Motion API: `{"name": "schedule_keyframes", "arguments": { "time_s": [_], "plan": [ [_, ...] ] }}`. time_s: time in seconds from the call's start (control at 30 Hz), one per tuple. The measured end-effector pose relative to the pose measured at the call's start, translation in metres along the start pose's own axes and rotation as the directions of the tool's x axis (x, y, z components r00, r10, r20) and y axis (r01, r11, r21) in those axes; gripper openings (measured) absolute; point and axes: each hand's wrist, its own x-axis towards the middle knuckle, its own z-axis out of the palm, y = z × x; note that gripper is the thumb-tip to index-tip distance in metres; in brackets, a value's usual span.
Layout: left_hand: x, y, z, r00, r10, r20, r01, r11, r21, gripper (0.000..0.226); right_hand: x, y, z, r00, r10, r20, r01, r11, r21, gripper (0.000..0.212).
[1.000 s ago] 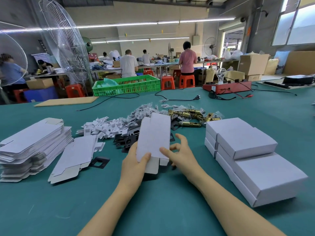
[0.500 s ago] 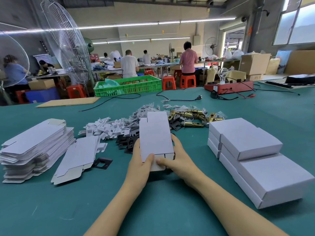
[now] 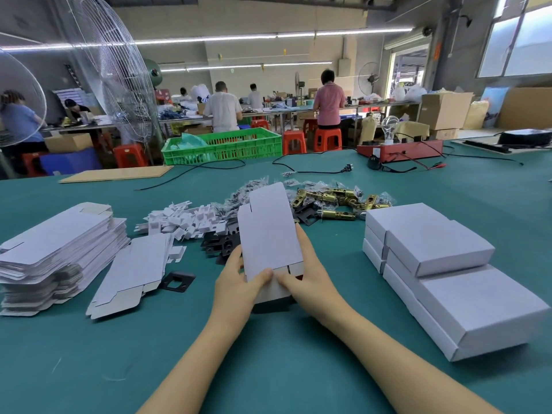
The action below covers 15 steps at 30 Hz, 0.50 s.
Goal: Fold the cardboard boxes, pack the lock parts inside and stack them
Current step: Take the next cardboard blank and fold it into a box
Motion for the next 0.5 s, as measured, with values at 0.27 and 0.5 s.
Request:
{"name": "schedule_keyframes", "arguments": {
  "time_s": [0.27,0.5],
  "plan": [
    [0.0018,-0.0020,0.0002,0.993,0.036,0.114,-0.045,0.996,0.075,0.057,0.0025,0.0045,-0.0034,0.996,0.081,-0.029,-0.074,0.979,0.188,0.070],
    [0.0027,0.0006,-0.0009,0.992,0.010,0.129,-0.003,0.998,-0.056,0.062,0.0038,0.0064,-0.0038,0.996,0.080,0.033,-0.085,0.973,0.217,0.086]
  ]
}}
